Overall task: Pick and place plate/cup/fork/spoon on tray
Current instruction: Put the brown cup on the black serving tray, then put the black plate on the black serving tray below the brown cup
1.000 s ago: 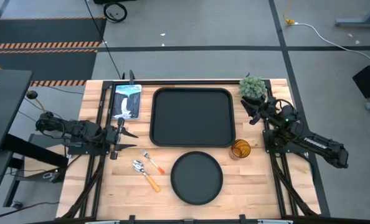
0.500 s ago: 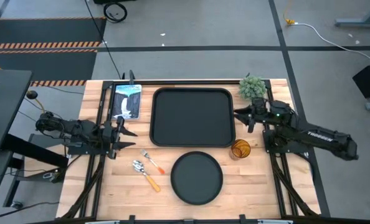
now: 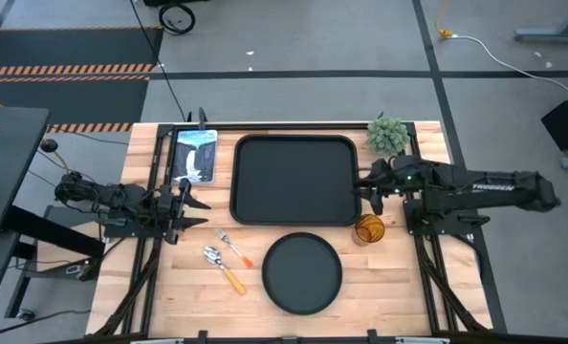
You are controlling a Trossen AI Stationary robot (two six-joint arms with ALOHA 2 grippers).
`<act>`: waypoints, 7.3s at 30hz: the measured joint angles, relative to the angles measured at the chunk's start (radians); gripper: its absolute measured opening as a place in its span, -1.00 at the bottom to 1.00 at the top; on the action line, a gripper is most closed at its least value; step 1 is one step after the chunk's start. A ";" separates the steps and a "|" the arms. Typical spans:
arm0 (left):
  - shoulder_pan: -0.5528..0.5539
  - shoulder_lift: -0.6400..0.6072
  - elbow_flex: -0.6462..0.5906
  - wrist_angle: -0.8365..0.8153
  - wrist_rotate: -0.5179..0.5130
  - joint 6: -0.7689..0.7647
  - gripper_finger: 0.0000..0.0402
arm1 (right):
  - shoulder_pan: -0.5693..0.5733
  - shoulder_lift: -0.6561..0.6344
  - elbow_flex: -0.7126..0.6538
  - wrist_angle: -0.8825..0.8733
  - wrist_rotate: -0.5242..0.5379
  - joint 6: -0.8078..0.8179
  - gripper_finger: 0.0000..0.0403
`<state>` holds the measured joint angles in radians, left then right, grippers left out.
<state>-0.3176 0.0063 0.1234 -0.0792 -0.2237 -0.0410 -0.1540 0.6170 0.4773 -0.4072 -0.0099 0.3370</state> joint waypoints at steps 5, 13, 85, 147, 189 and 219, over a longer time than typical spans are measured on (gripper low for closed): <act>0.000 0.000 0.000 0.000 0.000 0.000 -0.14 | 0.110 0.119 0.171 -0.279 0.071 -0.007 -0.23; 0.000 0.000 0.000 0.000 0.000 0.000 -0.14 | 0.224 0.332 0.340 -0.544 0.106 -0.022 -0.23; 0.000 0.000 0.000 0.000 0.000 0.000 -0.14 | -0.147 0.612 0.627 -1.018 0.062 -0.349 -0.95; 0.000 0.000 0.000 0.000 0.000 0.000 -0.14 | -0.725 1.345 1.242 -0.875 -0.035 -0.654 -0.54; 0.000 0.000 0.000 0.000 0.000 0.001 -0.14 | -0.065 1.163 1.203 -0.668 -0.167 -0.399 -0.13; 0.000 0.000 0.000 0.000 0.000 0.001 -0.14 | 0.295 1.163 0.723 -0.431 -0.224 0.220 -0.13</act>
<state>-0.3174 0.0063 0.1234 -0.0788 -0.2238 -0.0402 0.1412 1.7802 1.2005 -0.8386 -0.2338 0.5570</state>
